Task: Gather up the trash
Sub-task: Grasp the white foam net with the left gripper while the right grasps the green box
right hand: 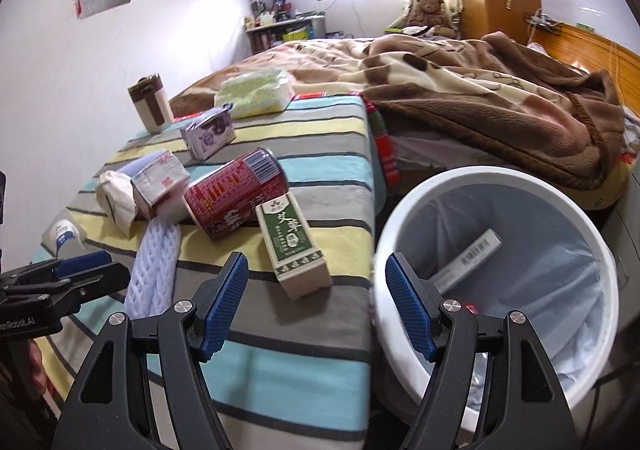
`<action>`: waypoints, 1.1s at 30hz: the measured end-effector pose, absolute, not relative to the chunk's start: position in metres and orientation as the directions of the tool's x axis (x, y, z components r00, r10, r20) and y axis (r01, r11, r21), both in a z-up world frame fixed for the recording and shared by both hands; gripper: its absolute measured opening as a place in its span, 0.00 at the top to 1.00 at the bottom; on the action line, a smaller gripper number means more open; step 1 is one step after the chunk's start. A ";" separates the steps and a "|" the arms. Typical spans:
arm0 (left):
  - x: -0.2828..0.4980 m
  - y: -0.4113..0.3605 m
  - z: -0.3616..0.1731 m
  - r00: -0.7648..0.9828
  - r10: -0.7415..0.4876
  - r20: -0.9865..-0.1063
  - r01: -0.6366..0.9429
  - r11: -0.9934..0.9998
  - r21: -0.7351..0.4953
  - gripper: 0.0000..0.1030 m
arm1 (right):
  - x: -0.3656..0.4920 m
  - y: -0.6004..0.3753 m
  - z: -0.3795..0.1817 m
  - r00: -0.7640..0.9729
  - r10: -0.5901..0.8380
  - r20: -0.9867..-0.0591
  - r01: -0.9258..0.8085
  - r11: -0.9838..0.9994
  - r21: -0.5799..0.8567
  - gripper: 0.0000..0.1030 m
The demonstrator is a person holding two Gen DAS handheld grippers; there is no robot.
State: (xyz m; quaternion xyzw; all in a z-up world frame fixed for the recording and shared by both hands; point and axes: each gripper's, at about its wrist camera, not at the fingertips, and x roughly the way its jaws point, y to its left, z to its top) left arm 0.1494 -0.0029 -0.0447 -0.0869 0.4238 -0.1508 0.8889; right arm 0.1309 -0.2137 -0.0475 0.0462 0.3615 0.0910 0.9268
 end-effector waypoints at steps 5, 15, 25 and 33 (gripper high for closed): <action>0.156 0.000 -0.053 0.585 -0.347 -0.733 0.178 0.937 -0.301 0.37 | 0.138 -0.206 -0.053 0.704 0.207 -0.679 -0.160 0.978 0.132 0.30; 0.170 -0.015 -0.072 0.551 -0.315 -0.773 0.138 0.948 -0.288 0.37 | 0.153 -0.198 -0.060 0.645 0.221 -0.731 -0.219 0.971 0.100 0.30; 0.173 -0.022 -0.073 0.564 -0.213 -0.798 0.115 0.977 -0.180 0.37 | 0.161 -0.193 -0.063 0.622 0.210 -0.754 -0.254 0.965 0.060 0.38; 0.168 -0.020 -0.072 0.577 -0.127 -0.807 0.098 0.991 -0.086 0.38 | 0.162 -0.191 -0.063 0.624 0.203 -0.755 -0.260 0.965 0.045 0.61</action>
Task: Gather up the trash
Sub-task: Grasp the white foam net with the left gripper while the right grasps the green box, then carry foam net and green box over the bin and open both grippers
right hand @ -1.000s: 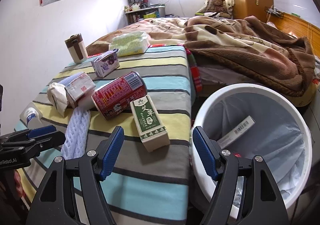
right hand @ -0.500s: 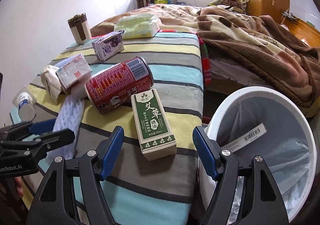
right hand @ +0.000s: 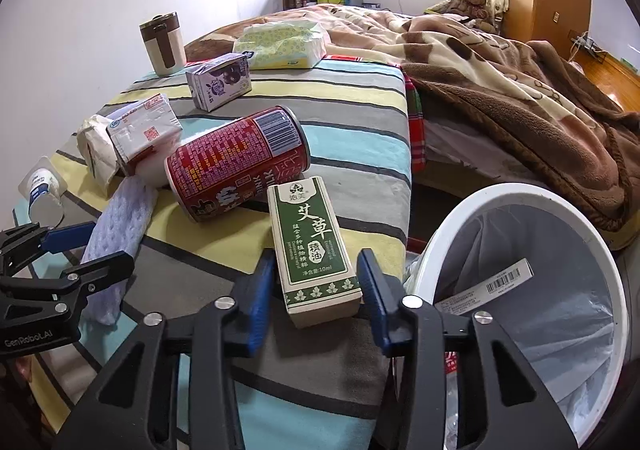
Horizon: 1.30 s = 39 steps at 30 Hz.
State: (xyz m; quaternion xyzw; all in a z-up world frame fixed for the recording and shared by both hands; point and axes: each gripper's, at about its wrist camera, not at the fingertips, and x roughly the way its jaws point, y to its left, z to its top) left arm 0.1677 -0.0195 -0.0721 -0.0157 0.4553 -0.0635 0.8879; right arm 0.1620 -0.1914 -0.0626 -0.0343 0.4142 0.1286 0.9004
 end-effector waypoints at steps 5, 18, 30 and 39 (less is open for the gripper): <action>0.167 -0.019 -0.071 0.574 -0.154 -0.805 0.118 0.987 -0.105 0.60 | 0.161 -0.193 -0.062 0.622 0.218 -0.752 -0.263 0.963 0.061 0.66; 0.159 -0.010 -0.064 0.591 -0.246 -0.768 0.134 0.969 -0.208 0.72 | 0.145 -0.189 -0.058 0.644 0.255 -0.721 -0.250 0.961 0.116 0.68; 0.147 -0.014 -0.044 0.617 -0.269 -0.739 0.168 0.963 -0.210 0.72 | 0.132 -0.189 -0.050 0.668 0.280 -0.690 -0.246 0.958 0.151 0.68; 0.140 -0.034 -0.024 0.650 -0.288 -0.703 0.222 0.957 -0.187 0.72 | 0.120 -0.209 -0.034 0.720 0.246 -0.649 -0.185 0.969 0.162 0.68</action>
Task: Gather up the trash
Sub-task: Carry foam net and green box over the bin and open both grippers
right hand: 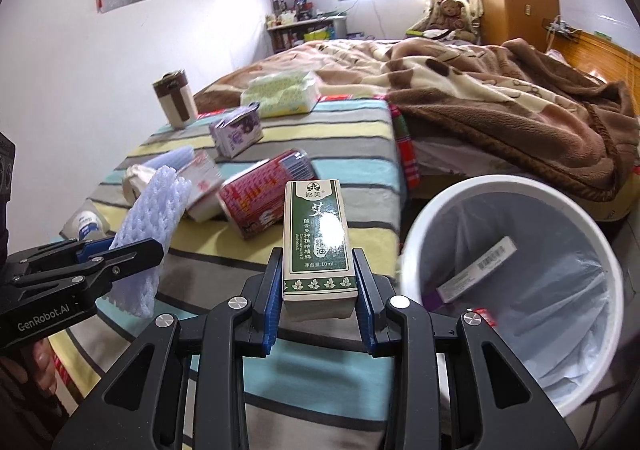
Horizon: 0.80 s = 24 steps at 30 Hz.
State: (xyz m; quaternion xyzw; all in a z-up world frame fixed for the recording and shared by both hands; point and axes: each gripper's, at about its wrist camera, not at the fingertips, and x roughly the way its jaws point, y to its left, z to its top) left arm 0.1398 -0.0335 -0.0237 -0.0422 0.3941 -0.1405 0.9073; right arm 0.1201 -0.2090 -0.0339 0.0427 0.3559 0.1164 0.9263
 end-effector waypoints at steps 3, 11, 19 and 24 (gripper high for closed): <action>0.141 -0.043 -0.016 0.656 -0.307 -0.690 0.245 0.951 -0.189 0.72 | 0.117 -0.219 -0.030 0.737 0.223 -0.638 -0.155 0.975 0.161 0.68; 0.148 -0.084 -0.001 0.652 -0.367 -0.664 0.333 0.925 -0.185 0.72 | 0.110 -0.253 -0.023 0.769 0.150 -0.621 -0.068 0.986 0.154 0.68; 0.155 -0.128 0.004 0.618 -0.430 -0.658 0.418 0.889 -0.188 0.72 | 0.106 -0.284 -0.018 0.783 0.078 -0.617 0.017 0.989 0.147 0.68; 0.162 -0.153 0.004 0.588 -0.467 -0.661 0.465 0.863 -0.196 0.72 | 0.106 -0.300 -0.022 0.778 0.039 -0.627 0.066 0.988 0.143 0.68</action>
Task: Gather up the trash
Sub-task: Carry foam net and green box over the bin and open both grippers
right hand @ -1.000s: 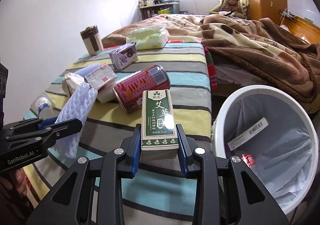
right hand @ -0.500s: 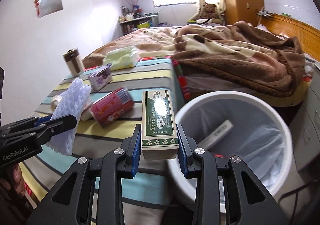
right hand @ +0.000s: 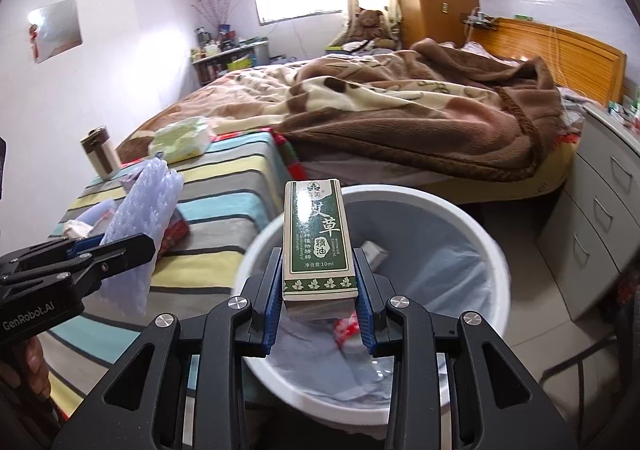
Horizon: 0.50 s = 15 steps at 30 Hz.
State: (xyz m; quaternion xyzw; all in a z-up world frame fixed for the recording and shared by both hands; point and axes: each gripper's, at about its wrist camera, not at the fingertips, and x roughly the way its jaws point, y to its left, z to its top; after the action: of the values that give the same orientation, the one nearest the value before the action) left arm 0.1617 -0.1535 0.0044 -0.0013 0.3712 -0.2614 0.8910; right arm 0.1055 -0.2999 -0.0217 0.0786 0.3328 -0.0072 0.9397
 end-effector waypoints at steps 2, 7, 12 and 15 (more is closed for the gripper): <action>0.165 -0.164 0.003 0.573 -0.481 -0.664 0.480 0.853 -0.204 0.71 | 0.107 -0.307 -0.025 0.772 0.021 -0.635 0.087 0.987 0.138 0.68; 0.174 -0.190 -0.005 0.537 -0.499 -0.680 0.512 0.834 -0.207 0.71 | 0.110 -0.320 -0.033 0.751 -0.008 -0.660 0.126 0.983 0.131 0.68; 0.177 -0.211 -0.013 0.513 -0.508 -0.693 0.539 0.818 -0.200 0.71 | 0.111 -0.330 -0.043 0.728 -0.031 -0.685 0.161 0.979 0.126 0.68; 0.178 -0.221 -0.019 0.502 -0.507 -0.700 0.548 0.813 -0.196 0.71 | 0.111 -0.336 -0.046 0.717 -0.038 -0.696 0.174 0.977 0.126 0.68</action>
State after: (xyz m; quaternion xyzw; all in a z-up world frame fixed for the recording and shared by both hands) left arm 0.1783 -0.2209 -0.0186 0.0260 0.3952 -0.3047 0.8662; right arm 0.1111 -0.3355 -0.0465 0.0917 0.3716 -0.0576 0.9220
